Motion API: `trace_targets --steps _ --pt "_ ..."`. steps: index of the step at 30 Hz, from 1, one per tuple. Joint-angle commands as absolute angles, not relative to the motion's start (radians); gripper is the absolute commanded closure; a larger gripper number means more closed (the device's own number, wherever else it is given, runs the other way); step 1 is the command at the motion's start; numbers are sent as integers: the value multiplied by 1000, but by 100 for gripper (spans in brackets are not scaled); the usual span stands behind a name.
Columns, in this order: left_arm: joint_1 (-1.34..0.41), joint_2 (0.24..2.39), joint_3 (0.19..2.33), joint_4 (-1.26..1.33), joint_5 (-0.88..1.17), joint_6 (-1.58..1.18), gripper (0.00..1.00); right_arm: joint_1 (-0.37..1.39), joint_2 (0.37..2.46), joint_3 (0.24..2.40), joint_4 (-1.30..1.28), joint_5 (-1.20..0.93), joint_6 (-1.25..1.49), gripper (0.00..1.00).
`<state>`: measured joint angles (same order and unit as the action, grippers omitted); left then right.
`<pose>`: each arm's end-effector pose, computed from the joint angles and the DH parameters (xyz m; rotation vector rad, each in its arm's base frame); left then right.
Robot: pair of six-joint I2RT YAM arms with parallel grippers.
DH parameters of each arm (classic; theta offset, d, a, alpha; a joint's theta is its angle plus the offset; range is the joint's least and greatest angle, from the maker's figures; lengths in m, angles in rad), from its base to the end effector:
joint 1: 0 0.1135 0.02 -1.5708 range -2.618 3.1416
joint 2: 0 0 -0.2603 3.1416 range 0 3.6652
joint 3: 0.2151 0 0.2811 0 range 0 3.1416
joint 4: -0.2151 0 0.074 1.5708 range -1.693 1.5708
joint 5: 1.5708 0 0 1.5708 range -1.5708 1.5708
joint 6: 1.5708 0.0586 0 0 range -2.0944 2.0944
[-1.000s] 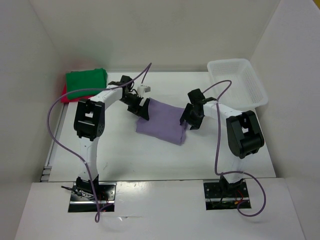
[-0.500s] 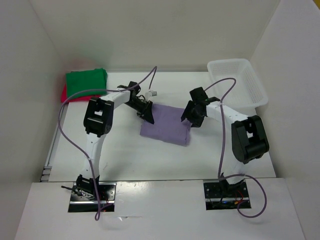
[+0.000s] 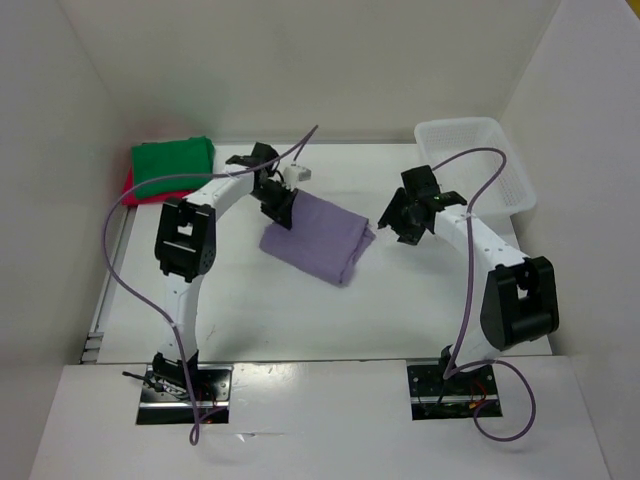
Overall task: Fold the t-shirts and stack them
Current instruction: Put the neatly folded tshirt into the corner of the board with the left arm
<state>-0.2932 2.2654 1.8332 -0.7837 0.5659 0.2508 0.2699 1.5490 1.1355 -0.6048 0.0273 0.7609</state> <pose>0.4734 -0.1758 0.1372 0.8594 2.5581 -0.7936 0.3469 0.0943 0.2055 0.6485 2.5464 0.3360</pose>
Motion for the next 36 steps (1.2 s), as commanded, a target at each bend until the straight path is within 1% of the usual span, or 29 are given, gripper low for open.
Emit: trace_targets --steps 1,4,8,12,18,29,36 --pt "-238 2164 1891 -709 163 319 100 242 1477 1140 -634 63 742 34" --pt "-200 2200 2003 -721 92 319 100 233 1477 1149 -643 63 720 34" --pt "-175 2239 2162 -721 -53 353 100 222 1477 1149 -643 63 710 34" --pt "-140 2325 2316 -768 -123 362 100 222 1477 1149 -643 72 710 34" --pt "-74 2336 2422 -778 -182 383 100 213 1459 1138 -652 91 701 34" --pt "61 2358 2574 -813 -169 423 100 202 1470 1120 -652 91 683 34" --pt "192 2476 2652 -885 -131 434 100 193 1479 1111 -652 100 664 34"
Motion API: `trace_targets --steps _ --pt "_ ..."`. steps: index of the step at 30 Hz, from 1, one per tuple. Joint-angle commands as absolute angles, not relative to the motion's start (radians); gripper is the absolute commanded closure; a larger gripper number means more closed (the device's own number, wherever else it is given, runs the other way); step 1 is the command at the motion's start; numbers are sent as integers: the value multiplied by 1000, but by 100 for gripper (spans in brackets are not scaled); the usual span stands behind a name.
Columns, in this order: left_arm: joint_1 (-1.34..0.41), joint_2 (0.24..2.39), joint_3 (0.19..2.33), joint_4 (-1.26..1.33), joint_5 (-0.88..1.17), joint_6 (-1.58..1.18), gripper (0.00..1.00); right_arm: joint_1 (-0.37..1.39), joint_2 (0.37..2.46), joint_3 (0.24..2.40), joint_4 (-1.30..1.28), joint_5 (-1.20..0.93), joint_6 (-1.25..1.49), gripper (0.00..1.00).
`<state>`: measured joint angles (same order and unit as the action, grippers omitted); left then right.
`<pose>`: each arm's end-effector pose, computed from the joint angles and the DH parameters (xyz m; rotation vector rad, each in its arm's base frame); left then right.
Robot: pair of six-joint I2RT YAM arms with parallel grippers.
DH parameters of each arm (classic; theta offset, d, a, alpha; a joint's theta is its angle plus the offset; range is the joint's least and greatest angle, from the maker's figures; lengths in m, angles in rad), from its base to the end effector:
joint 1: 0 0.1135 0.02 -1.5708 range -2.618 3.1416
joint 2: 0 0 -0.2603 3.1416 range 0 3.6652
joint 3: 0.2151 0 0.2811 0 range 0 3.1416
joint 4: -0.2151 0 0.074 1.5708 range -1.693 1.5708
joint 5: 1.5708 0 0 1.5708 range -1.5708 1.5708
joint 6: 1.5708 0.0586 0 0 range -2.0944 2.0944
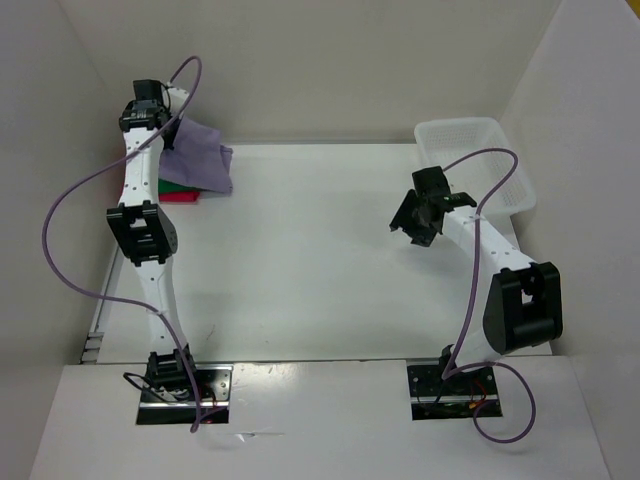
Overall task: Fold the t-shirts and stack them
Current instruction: Put the neatly folded tshirt into the corner of the board with the left arm
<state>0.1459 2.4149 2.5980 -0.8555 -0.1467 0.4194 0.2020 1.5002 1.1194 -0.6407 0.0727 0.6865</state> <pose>0.5695 0.0923 0.3132 0.2303 2.2651 0.4665 0.3418 0.0657 0.2138 0.6510 2.5233 0.2300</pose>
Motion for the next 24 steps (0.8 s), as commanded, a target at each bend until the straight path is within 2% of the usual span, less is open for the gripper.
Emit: trace_targets --steps 1,9,14,16,18,21,24 --pt "222 2490 2663 -894 -118 423 100 193 1479 1111 -652 100 664 34" --pt "296 2598 2769 -923 -58 422 100 193 1519 1129 -652 91 655 34" --pt "305 2646 2825 -943 47 449 99 193 1540 1140 -661 91 655 34" --pt "305 2672 2862 -933 5 449 97 193 1549 1150 -661 91 655 34" --pt "305 2681 2873 -933 -24 449 83 193 1549 1160 -670 91 646 34" --pt "305 2706 2908 -933 -70 449 48 193 1549 1160 -670 91 646 34" --pt "305 2727 2954 -933 -129 422 28 193 1560 1160 -670 78 646 34"
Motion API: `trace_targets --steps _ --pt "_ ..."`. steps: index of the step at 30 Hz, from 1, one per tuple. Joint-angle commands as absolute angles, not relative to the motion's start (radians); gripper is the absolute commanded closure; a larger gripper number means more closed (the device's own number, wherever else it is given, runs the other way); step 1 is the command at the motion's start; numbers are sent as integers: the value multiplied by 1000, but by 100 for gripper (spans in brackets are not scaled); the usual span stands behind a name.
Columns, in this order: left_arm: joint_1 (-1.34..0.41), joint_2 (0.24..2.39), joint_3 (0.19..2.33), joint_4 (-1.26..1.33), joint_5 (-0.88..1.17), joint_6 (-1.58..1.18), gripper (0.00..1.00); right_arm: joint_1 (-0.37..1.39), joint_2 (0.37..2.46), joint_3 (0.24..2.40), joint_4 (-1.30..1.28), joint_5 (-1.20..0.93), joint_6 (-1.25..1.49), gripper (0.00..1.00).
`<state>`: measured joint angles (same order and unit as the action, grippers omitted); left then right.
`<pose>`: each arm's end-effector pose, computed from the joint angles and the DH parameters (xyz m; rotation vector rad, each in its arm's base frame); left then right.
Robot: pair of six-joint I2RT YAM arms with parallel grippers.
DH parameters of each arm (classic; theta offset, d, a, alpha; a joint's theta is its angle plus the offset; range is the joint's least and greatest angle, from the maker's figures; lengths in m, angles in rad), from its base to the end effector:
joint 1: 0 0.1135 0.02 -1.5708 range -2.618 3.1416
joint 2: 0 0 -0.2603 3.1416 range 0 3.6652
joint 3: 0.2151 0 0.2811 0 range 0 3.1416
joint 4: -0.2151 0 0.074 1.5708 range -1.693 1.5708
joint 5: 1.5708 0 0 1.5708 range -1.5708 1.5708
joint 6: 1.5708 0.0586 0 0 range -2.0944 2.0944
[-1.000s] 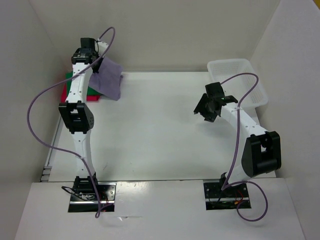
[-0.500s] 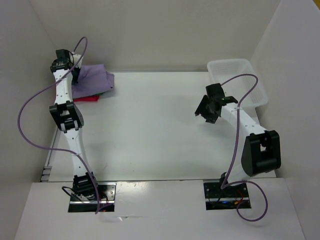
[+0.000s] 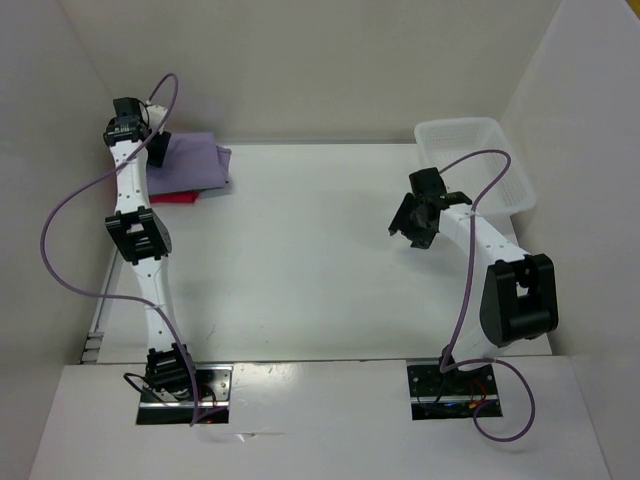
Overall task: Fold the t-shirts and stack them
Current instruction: Put the neatly folded tshirt into the corner of the board with the left arm
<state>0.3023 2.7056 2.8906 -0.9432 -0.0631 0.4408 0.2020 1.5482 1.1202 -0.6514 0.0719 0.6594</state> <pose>0.5822 0.1854 0.2418 0.1319 2.3662 0.4398 0.3451 0.0664 0.1976 0.6263 2.5846 0.1915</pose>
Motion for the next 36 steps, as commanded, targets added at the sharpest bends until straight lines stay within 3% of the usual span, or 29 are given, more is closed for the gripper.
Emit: trace_targets --steps 1,5,13,16,19,20,21,23,25,28,32,36 --pt "305 2727 2970 -933 -182 405 26 193 1560 1160 -670 68 646 34" --pt "305 2727 3019 -876 -308 381 21 193 1560 1160 -670 58 646 34" --pt "305 2686 3054 -876 -336 380 17 193 1551 1160 -670 58 646 34" --pt "305 2660 3077 -996 -231 370 17 193 1533 1160 -670 58 635 34" --pt "305 2576 3103 -1217 152 360 8 193 1513 1181 -684 78 615 31" --pt "305 2550 3058 -1273 368 397 5 193 1513 1195 -699 89 592 29" --pt "305 2457 2966 -1304 455 397 0 193 1500 1195 -710 89 581 24" --pt "305 2320 2725 -1269 587 413 0 193 1488 1207 -738 89 555 10" --pt "305 2154 2472 -1231 644 459 0 193 1447 1216 -747 89 520 3" --pt "261 1879 2161 -1140 643 468 0 193 1382 1189 -756 80 479 0" --pt "160 1613 1715 -935 493 457 0 193 1310 1166 -735 71 460 0" --pt "103 1510 1521 -919 492 425 0 193 1258 1144 -735 61 451 0"
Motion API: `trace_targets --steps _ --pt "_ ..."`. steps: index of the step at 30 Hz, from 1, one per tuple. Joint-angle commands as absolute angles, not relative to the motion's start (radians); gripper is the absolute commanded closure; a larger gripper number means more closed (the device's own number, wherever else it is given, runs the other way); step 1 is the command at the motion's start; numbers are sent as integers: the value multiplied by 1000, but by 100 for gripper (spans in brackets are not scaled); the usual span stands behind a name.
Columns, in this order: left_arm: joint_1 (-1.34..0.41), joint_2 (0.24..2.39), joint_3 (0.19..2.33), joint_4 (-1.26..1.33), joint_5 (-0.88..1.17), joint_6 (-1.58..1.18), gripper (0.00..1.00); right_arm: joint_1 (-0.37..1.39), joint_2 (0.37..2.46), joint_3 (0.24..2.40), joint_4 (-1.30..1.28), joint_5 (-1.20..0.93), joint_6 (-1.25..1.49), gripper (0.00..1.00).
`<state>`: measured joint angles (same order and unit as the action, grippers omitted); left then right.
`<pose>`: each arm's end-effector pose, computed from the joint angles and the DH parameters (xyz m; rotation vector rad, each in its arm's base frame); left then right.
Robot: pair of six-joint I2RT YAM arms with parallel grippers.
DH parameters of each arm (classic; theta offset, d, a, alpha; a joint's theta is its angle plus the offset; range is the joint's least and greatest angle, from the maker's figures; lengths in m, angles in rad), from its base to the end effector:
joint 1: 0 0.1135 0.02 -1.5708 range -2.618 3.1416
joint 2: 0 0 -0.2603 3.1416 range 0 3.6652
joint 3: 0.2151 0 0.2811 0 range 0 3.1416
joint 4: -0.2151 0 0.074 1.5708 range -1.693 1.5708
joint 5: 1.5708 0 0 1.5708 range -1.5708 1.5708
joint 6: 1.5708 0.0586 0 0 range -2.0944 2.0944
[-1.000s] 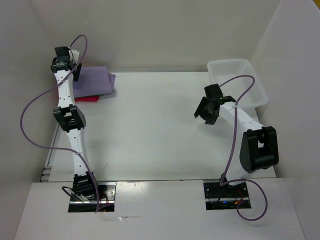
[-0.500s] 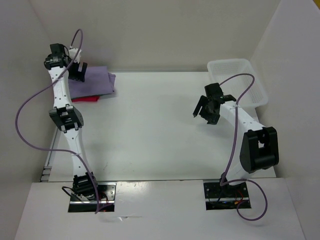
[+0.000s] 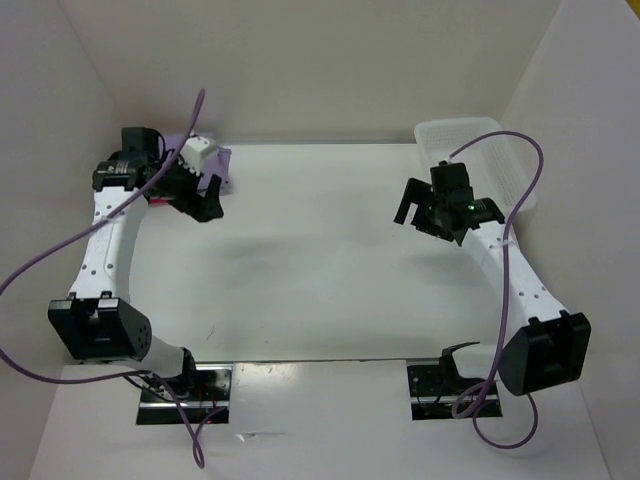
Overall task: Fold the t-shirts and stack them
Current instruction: Put the neatly folded tshirt into the corner of the board with the left arm
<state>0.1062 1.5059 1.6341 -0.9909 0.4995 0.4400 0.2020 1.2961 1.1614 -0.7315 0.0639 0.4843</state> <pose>0.3504 0.0091 0.3726 0.5996 2.2459 -0.3377 0.3097 0.0596 0.2857 0.3729 2.4194 0.2291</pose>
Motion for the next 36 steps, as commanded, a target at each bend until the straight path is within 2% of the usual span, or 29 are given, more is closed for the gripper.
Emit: trace_targets --steps 1,6,10,16,20,25,36 --pt "91 1479 1482 -919 492 425 0 193 1249 1144 -735 72 440 0" --pt "81 1315 1204 -830 440 404 0 193 1217 1108 -744 72 431 0" --pt "81 1261 1144 -821 430 379 0 193 1207 1098 -735 63 431 0" --pt "28 1114 1025 -830 504 514 0 193 1186 1089 -726 54 431 0" --pt "-23 1086 1015 -865 597 626 0 193 1186 1089 -716 34 431 0" --pt "-84 1104 1003 -874 597 635 0 193 1177 1089 -707 25 431 0" --pt "-94 1104 1003 -893 617 667 0 193 1177 1062 -696 -5 449 0"
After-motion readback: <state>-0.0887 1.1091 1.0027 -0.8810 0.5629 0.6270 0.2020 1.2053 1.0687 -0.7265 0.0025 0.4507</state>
